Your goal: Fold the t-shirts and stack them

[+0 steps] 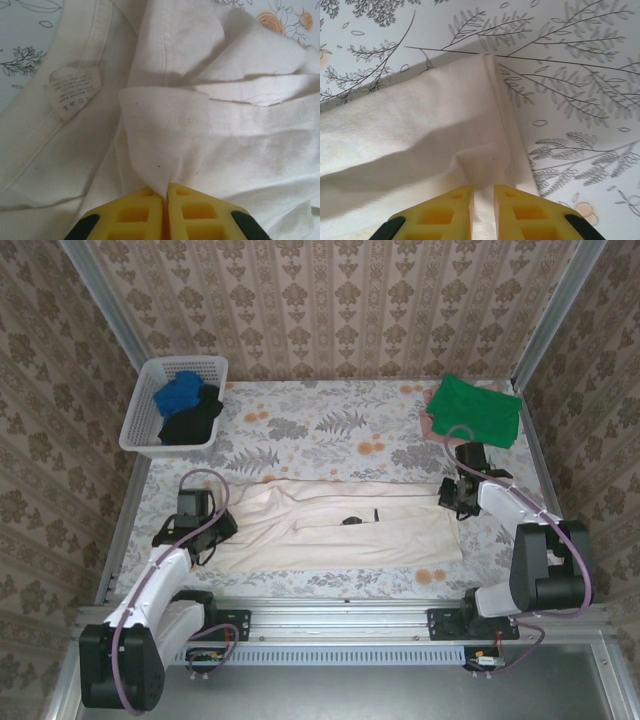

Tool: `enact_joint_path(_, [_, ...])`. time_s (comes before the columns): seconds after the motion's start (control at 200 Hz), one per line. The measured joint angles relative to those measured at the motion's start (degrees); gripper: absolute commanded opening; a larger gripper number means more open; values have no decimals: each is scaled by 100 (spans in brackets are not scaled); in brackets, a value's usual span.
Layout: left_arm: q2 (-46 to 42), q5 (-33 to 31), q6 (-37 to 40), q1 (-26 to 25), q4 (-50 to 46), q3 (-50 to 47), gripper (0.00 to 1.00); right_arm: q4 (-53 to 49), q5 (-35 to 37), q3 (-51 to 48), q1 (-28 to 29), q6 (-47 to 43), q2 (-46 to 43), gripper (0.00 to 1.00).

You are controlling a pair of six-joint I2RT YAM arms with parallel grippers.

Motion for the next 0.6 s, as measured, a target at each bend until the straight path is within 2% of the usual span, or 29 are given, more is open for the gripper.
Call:
enact_joint_path(0.12, [-166,-15,-11,0,-83,-11,38,-103,-31,0,-87,111,-319,35])
enact_joint_path(0.235, [111,-13,107,-33,-142,258,52,-127,-92,52,-92,133,-457,39])
enact_joint_path(0.46, [1921,-111,688,-236,-46,1832,54,0,-245,592,-138,155,160,46])
enact_joint_path(0.6, [2236,-280,822,-98,-39,1888,61,76,-461,623,-136,170,380,50])
